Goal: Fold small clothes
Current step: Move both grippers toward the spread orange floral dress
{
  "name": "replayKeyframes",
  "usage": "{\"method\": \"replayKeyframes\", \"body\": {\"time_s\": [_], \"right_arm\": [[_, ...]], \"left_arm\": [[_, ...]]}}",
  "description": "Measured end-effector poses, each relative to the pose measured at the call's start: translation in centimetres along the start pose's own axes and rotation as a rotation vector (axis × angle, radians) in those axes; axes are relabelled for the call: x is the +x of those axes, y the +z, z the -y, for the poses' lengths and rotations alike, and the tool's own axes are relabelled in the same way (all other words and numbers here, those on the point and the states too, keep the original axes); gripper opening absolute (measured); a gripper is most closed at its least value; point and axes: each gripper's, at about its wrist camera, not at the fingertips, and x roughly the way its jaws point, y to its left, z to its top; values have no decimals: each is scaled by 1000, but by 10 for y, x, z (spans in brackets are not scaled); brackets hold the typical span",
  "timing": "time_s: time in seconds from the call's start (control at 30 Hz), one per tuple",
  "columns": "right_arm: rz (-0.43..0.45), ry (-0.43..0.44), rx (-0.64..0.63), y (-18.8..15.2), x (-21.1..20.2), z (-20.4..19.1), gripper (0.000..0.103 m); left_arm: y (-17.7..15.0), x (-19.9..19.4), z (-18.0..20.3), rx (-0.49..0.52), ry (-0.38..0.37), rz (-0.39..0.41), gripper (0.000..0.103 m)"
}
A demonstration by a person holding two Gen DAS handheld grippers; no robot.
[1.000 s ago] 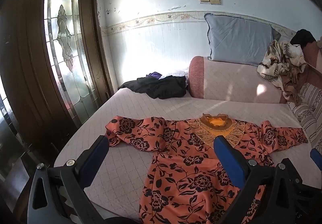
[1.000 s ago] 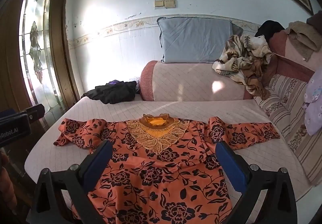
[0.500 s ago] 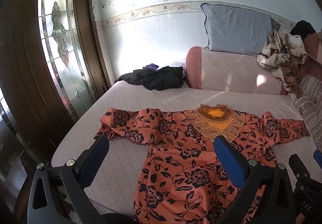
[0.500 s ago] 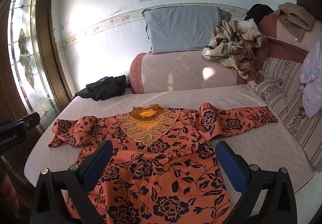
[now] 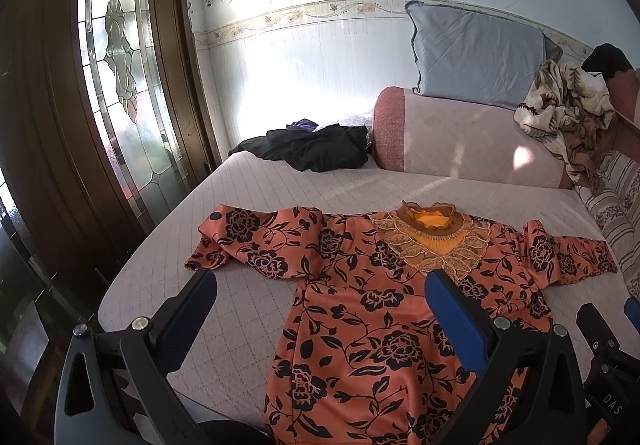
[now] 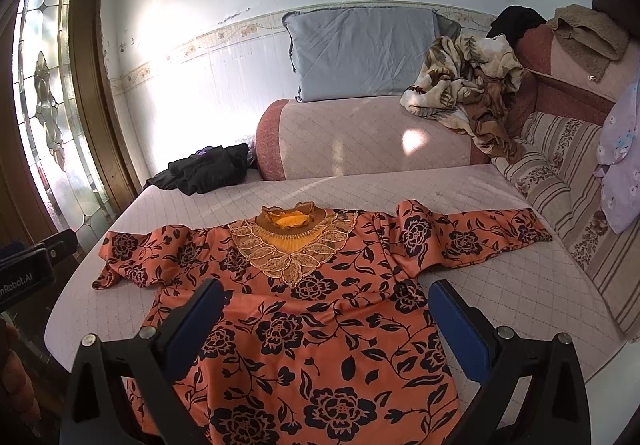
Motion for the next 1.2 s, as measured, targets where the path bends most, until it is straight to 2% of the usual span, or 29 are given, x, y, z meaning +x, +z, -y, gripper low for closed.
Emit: {"method": "replayKeyframes", "body": {"time_s": [0.73,1.0,1.2], "right_arm": [[-12,1,-23,12,20,-10,103],[-14,8,-23,26,47,-8,103],[-34,-20,45,37,83,15,103]], "left_arm": [[1,21,-3,-7,7,-24,103],[8,44,7,7,11,-39,103],[10,69,23,21,4,-64,103]]}}
